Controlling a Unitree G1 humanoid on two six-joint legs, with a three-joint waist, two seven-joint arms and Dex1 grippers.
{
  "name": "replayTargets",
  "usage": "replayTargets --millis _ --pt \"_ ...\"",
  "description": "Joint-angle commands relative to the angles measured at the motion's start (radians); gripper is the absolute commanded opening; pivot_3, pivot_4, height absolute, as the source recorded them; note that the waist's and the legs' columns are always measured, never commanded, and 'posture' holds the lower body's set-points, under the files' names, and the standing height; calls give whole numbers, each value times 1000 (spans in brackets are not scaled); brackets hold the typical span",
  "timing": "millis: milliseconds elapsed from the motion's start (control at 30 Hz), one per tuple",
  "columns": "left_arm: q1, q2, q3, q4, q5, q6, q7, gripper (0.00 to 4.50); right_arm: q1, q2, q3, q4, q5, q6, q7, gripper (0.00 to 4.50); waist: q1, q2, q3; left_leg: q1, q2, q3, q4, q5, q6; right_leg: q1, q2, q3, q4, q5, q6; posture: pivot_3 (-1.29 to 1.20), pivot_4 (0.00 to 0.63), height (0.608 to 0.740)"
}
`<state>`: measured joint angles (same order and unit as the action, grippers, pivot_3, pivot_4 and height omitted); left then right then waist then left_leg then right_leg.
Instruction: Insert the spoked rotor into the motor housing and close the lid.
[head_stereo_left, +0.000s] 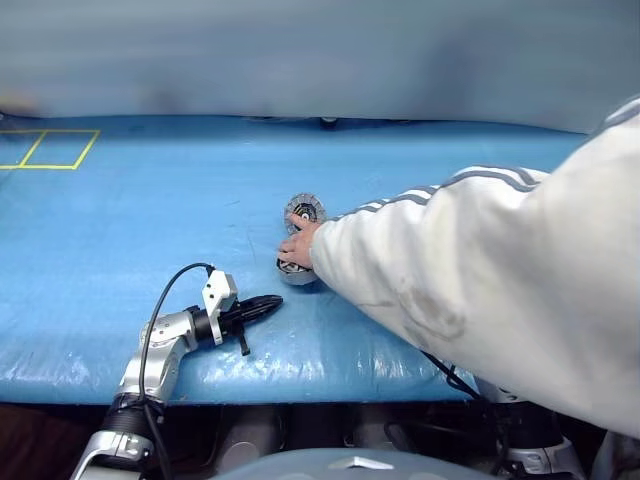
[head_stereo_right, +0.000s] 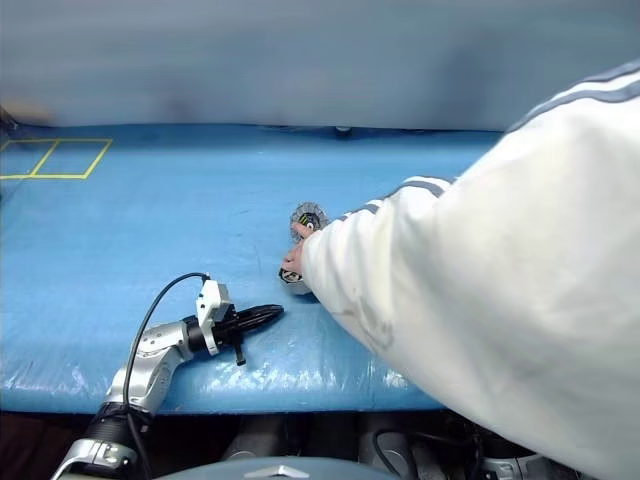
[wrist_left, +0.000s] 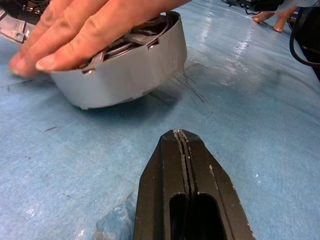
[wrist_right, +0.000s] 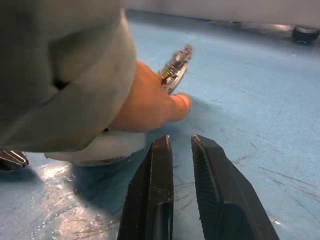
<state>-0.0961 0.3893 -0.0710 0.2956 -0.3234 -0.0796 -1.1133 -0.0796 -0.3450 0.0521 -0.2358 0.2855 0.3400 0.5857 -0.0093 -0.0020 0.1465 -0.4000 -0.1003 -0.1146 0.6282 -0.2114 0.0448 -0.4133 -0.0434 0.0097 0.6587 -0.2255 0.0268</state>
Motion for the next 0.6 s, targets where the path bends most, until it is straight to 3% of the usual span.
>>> replayTargets --millis 33,600 --pt "-11 -8 17 -12 -12 -26 4 18 1 4 0 -24 10 1 -2 670 0 0 0 0 0 0 0 0 0 0 0 0 0 0 0 0 150 740" --pt "-44 -34 76 21 -16 -73 69 18 7 0 15 -18 4 -8 1 670 0 0 0 0 0 0 0 0 0 0 0 0 0 0 0 0 150 740"
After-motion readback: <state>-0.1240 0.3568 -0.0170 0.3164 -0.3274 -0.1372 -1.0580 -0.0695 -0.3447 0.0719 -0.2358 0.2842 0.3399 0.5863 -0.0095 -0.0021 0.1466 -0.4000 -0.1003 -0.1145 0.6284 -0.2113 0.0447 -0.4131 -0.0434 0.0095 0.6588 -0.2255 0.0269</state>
